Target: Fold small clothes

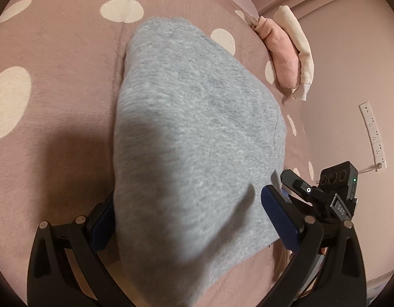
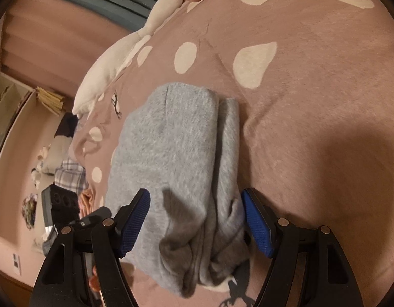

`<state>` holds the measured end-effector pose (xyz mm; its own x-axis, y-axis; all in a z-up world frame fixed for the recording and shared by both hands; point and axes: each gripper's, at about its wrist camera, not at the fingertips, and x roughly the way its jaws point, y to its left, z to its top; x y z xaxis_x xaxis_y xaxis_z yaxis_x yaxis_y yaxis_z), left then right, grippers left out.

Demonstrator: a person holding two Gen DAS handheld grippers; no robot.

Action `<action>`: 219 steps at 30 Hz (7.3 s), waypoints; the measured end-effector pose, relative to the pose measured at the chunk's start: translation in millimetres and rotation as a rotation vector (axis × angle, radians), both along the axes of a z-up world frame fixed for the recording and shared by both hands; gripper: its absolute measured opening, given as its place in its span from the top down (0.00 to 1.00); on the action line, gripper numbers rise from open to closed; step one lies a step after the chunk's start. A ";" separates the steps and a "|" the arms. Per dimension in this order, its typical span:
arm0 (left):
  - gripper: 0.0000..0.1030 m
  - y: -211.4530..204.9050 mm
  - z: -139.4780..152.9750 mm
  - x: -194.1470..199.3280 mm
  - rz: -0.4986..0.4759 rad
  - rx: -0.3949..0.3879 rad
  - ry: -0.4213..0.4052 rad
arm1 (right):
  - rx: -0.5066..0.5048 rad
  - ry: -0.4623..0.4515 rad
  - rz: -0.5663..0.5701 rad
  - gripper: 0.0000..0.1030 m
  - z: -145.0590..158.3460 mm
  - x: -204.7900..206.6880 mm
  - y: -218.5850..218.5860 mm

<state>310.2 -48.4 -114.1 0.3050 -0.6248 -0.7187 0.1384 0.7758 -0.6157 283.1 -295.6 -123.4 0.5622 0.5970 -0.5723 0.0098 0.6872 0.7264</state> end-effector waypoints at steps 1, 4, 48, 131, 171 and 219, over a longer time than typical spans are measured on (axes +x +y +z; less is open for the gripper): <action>0.00 -0.9 -0.1 0.4 -0.001 0.002 -0.003 | 0.004 -0.002 0.001 0.28 0.0 1.5 0.9; 0.00 -3.1 -0.1 4.7 -0.004 0.002 -0.007 | 0.008 -0.008 0.006 0.28 0.1 4.0 4.2; 0.48 -13.8 31.7 -12.8 0.015 0.226 -0.210 | -0.294 -0.203 -0.025 0.73 52.1 -5.0 60.9; 0.26 3.3 8.7 -107.5 -0.058 0.423 -0.195 | -0.426 -0.149 -0.034 0.59 44.7 -30.9 100.7; 0.26 -0.9 5.7 -109.1 -0.064 0.437 -0.172 | -0.487 -0.099 0.081 0.71 33.1 -102.4 99.6; 0.61 1.9 52.4 -98.2 -0.178 0.205 -0.246 | -0.361 -0.136 0.041 0.71 24.7 -108.1 86.8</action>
